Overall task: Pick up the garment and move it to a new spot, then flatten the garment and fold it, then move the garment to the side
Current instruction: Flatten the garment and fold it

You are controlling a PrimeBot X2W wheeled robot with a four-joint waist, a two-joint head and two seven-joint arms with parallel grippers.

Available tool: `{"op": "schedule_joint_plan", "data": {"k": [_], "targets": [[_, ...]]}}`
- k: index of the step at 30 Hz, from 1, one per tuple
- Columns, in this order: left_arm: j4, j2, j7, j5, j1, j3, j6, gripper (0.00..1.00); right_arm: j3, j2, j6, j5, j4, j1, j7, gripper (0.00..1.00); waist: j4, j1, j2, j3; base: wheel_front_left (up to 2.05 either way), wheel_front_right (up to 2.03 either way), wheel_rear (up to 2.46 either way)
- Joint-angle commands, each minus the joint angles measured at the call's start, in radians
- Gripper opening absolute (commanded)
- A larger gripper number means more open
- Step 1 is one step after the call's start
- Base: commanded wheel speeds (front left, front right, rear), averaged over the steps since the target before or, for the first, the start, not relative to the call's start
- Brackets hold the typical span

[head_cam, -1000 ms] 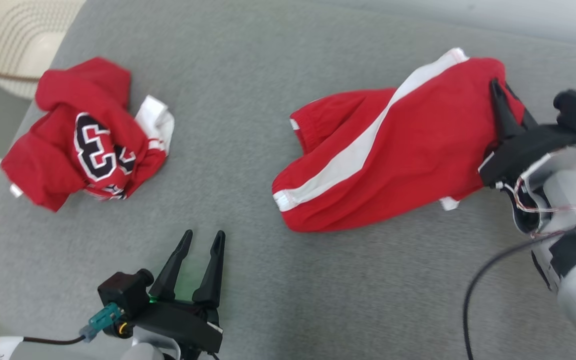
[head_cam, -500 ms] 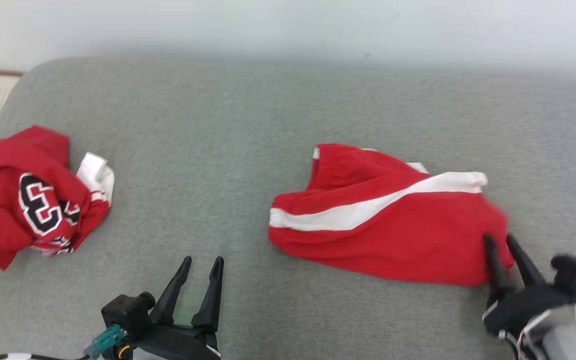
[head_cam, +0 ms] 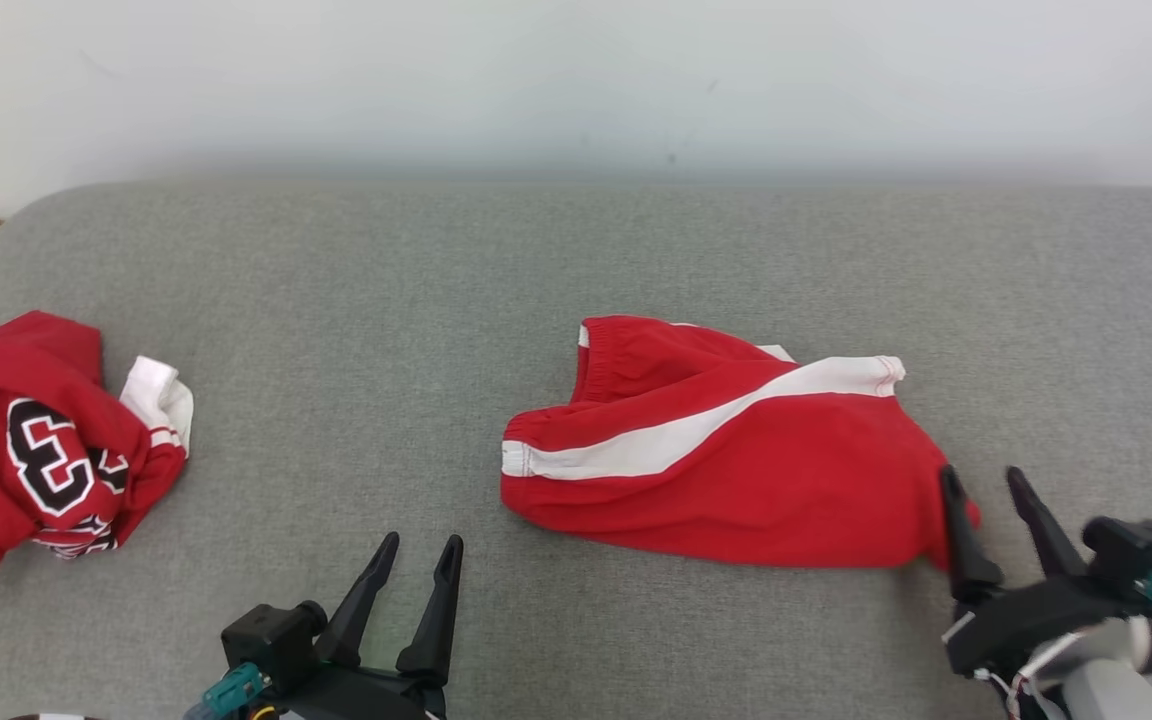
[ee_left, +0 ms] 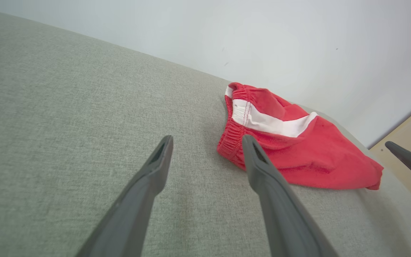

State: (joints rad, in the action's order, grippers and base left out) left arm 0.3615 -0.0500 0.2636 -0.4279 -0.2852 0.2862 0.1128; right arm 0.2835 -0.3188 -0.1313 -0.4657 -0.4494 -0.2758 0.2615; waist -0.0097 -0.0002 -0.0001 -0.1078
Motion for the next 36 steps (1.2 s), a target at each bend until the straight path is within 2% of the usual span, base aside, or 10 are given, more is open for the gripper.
{"op": "schedule_joint_plan", "data": {"k": [1,13,14,16,17,19,20,23,31,36], "targets": [[0.004,-0.001,0.002,0.002,0.018,0.001,0.002,1.00,0.008,0.005,0.001,0.007,-0.006,-0.013,0.005,1.00,0.007,0.0002,0.0001,-0.005,0.00,0.00,0.00],[0.000,-0.001,0.002,-0.010,-0.002,0.004,-0.003,1.00,0.059,0.032,0.001,0.095,-0.192,-0.128,0.005,1.00,0.067,0.0002,0.0001,-0.045,0.00,0.00,0.00],[-0.001,-0.001,0.002,-0.012,-0.003,0.005,-0.003,1.00,0.062,0.033,0.001,0.098,-0.206,-0.133,0.003,0.96,0.069,0.0002,0.0001,-0.048,0.00,0.00,0.00],[-0.003,-0.001,0.002,-0.014,-0.007,0.006,-0.004,1.00,0.066,0.037,0.001,0.103,-0.220,-0.144,0.003,0.71,0.073,0.0002,0.0001,-0.053,0.00,0.00,0.00],[-0.004,-0.001,0.002,-0.014,-0.008,0.005,-0.004,1.00,0.068,0.037,0.001,0.107,-0.224,-0.147,0.003,0.50,0.075,0.0002,0.0001,-0.055,0.00,0.00,0.00],[-0.008,-0.001,0.002,-0.014,-0.010,0.004,-0.005,1.00,0.067,0.039,0.001,0.105,-0.224,-0.151,0.003,0.38,0.076,0.0002,0.0001,-0.059,0.00,0.00,0.00],[-0.010,-0.001,0.002,-0.014,-0.010,0.003,-0.005,1.00,0.066,0.039,0.001,0.107,-0.220,-0.153,0.003,0.24,0.076,0.0002,0.0001,-0.061,0.00,0.00,0.00],[-0.012,-0.001,0.002,-0.012,-0.010,0.000,-0.005,1.00,0.061,0.041,0.001,0.113,-0.208,-0.148,0.003,0.00,0.074,0.0002,0.0001,-0.061,0.00,0.00,0.00],[-0.003,-0.001,0.002,-0.018,0.009,0.002,-0.007,1.00,0.043,0.029,0.001,0.144,-0.147,-0.110,0.003,0.00,0.053,0.0002,0.0001,-0.033,0.00,0.00,0.00],[0.001,-0.001,0.002,-0.020,0.029,0.001,-0.009,1.00,0.030,0.013,0.001,0.179,-0.034,-0.042,0.003,0.00,0.040,0.0002,0.0001,-0.001,0.00,0.00,0.00]]}}
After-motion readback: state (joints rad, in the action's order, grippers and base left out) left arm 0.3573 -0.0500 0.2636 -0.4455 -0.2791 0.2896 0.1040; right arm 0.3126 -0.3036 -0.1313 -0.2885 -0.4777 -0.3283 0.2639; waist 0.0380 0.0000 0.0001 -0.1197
